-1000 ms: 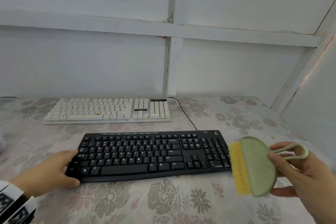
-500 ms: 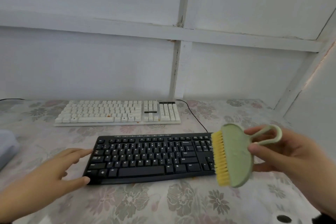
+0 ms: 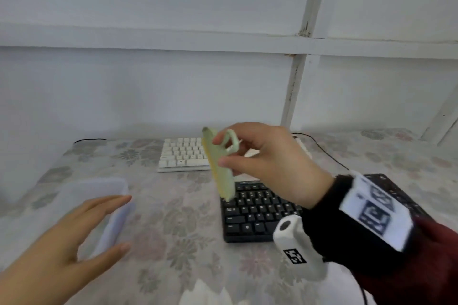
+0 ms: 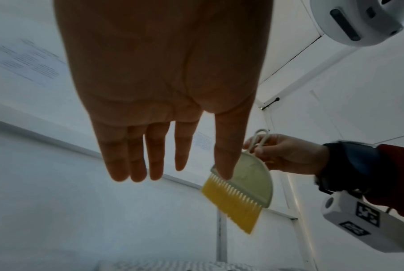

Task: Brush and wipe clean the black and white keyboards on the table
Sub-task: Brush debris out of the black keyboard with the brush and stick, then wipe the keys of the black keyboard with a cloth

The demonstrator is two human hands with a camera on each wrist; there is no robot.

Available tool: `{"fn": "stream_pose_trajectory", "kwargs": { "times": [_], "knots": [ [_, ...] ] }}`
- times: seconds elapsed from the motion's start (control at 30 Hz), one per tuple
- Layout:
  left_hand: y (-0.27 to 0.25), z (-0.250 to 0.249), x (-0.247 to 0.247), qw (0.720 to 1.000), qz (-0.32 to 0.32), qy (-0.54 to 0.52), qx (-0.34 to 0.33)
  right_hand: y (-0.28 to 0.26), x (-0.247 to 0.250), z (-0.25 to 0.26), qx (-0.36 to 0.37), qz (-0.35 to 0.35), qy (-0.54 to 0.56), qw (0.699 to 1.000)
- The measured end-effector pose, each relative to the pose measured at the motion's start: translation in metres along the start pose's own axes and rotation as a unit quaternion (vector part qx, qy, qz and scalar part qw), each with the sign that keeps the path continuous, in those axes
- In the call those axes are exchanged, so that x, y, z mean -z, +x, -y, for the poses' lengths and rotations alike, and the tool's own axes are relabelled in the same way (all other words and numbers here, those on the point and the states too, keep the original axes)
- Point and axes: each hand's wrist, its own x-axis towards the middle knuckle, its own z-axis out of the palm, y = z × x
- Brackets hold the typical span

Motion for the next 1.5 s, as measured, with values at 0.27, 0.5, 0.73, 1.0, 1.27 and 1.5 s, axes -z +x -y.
{"fn": "stream_pose_trajectory", "kwargs": {
  "times": [0.27, 0.5, 0.73, 1.0, 1.27, 1.5],
  "knots": [
    [-0.018, 0.068, 0.030, 0.998, -0.045, -0.021, 0.042, 0.073, -0.123, 0.021, -0.046, 0.098, 0.110, 0.988],
    [-0.020, 0.093, 0.033, 0.986, -0.025, -0.136, 0.097, 0.113, -0.191, 0.016, -0.194, 0.189, 0.182, 0.945],
    [-0.019, 0.112, 0.034, 0.984, 0.034, -0.150, 0.085, 0.132, -0.234, -0.002, -0.290, 0.241, 0.096, 0.921],
    [-0.015, 0.117, 0.033, 0.992, 0.069, -0.080, 0.071, 0.142, -0.245, -0.015, -0.208, 0.224, -0.176, 0.936],
    [-0.013, 0.109, 0.038, 0.994, 0.090, -0.033, 0.062, 0.135, -0.240, -0.029, -0.128, 0.290, -0.350, 0.882],
    [-0.009, 0.110, 0.045, 0.992, 0.108, -0.004, 0.062, 0.132, -0.232, -0.038, -0.142, 0.334, -0.356, 0.861]
  ]
}}
